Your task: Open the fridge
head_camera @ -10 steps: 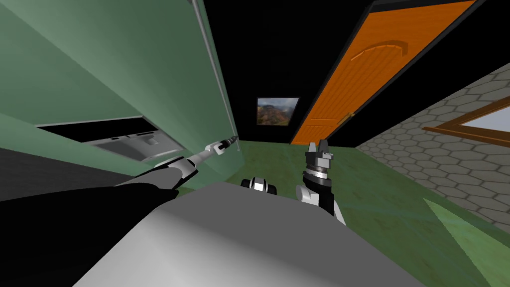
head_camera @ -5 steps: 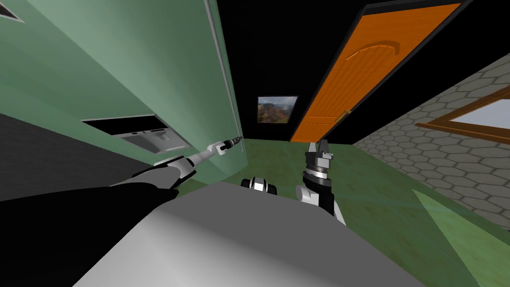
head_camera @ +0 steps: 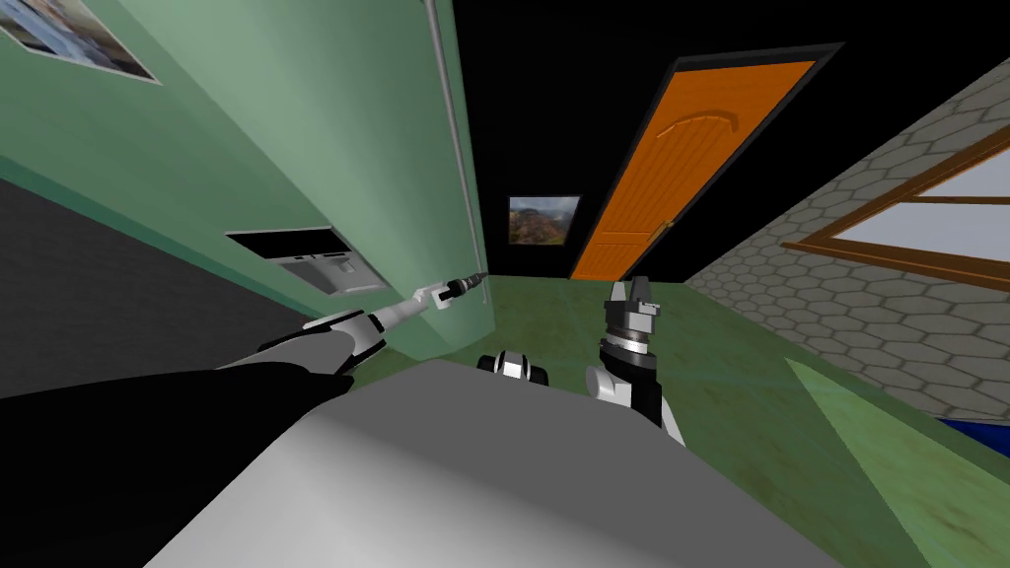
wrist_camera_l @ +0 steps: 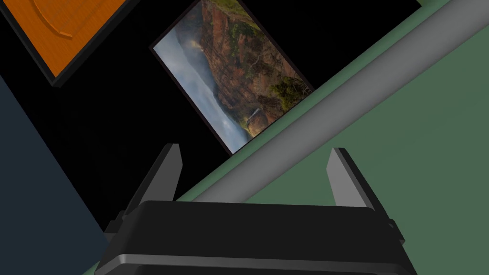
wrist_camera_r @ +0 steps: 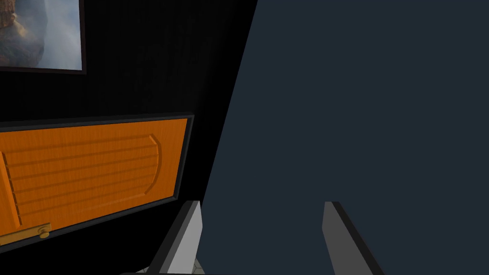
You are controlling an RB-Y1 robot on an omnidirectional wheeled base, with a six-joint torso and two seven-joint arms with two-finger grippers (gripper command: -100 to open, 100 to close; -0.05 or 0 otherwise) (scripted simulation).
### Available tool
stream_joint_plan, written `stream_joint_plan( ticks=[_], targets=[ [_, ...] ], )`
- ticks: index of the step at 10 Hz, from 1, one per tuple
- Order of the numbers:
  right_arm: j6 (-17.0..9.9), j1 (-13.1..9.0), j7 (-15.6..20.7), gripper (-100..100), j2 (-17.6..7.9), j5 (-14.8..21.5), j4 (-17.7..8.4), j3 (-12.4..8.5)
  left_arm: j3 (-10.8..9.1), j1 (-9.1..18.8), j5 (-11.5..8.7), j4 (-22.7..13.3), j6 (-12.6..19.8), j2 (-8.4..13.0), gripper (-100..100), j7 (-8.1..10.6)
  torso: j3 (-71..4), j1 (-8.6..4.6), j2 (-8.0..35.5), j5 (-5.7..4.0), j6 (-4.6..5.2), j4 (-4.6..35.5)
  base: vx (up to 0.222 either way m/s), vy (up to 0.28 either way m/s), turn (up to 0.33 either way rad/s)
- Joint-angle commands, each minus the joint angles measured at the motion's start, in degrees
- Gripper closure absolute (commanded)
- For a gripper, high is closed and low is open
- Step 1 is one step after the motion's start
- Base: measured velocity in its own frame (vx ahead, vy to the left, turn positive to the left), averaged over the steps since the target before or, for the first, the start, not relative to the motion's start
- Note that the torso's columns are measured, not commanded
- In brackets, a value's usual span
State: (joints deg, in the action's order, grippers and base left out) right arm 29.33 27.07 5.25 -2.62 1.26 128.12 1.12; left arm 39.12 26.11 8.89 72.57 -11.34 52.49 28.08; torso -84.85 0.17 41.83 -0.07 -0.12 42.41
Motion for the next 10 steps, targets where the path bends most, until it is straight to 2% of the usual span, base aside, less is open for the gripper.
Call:
stream_joint_plan(
  ticks=[1, 2, 3, 4, 5, 6, 7, 8, 9, 10],
  targets=[
    [0.0, 0.0, 0.0, 0, 0.0, 0.0, 0.0, 0.0, -2.3, -1.86, -1.09, 4.23, 4.3, 0.33, -100, -1.65, -0.01, -0.03, -0.01, 0.03, 0.09, -0.12, 0.031, 0.084, -0.086],
    [0.0, 0.01, 0.0, 0, 0.0, 0.0, 0.0, 0.0, -2.3, -1.86, -1.09, 4.51, 4.76, 0.33, -100, -1.65, 0.14, -0.13, 0.24, 0.06, 0.11, -0.14, 0.016, 0.047, 0.01],
    [0.0, 0.01, 0.0, 0, 0.0, 0.0, 0.0, 0.0, -3.87, -3.55, -2.01, 6.61, 6.85, 0.41, -100, -2.97, 0.29, -0.27, 0.47, 0.03, 0.1, -0.1, 0.004, 0.058, -0.159],
    [0.0, 0.0, 0.0, 0, 0.0, 0.0, 0.0, 0.0, -3.87, -3.55, -2.01, 8.1, 8.37, 0.41, -100, -2.97, 0.38, -0.27, 0.6, 0.05, 0.23, -0.08, -0.007, 0.07, -0.102],
    [0.0, 0.0, 0.0, 0, 0.0, 0.0, 0.0, 0.0, -5.44, -5.24, -2.93, 9.81, 10.21, 0.48, -100, -4.28, 0.4, -0.31, 0.64, 0.02, 0.26, -0.01, -0.008, 0.083, -0.179],
    [0.0, -0.01, 0.0, 0, 0.0, 0.0, 0.0, 0.0, -5.44, -5.24, -2.93, 11.35, 11.9, 0.48, -100, -4.28, 0.38, -0.3, 0.59, 0.02, 0.29, 0.0, -0.009, 0.073, -0.083],
    [0.0, 0.0, 0.0, 0, 0.0, 0.0, 0.0, 0.0, -7.01, -6.93, -3.86, 13.11, 13.58, 0.56, -100, -5.6, 0.34, -0.33, 0.54, 0.01, 0.2, -0.03, -0.012, 0.087, -0.174],
    [0.0, -0.01, 0.0, 0, 0.0, 0.0, 0.0, 0.0, -7.01, -6.93, -3.86, 14.78, 15.29, 0.56, -100, -5.6, 0.31, -0.25, 0.49, 0.03, 0.24, -0.05, -0.022, 0.069, -0.101],
    [0.0, 0.0, 0.0, 0, 0.0, 0.0, 0.0, 0.0, -7.01, -6.93, -3.86, 15.28, 15.59, 0.56, -100, -5.6, 0.31, -0.31, 0.5, 0.01, 0.2, -0.05, -0.01, 0.025, 0.004],
    [0.0, 0.0, 0.0, 0, 0.01, 0.0, 0.0, 0.0, -8.58, -8.62, -4.78, 17.56, 18.03, 0.63, -100, -6.91, 0.29, -0.37, 0.45, 0.0, 0.14, -0.1, -0.015, 0.045, -0.163]
  ],
)
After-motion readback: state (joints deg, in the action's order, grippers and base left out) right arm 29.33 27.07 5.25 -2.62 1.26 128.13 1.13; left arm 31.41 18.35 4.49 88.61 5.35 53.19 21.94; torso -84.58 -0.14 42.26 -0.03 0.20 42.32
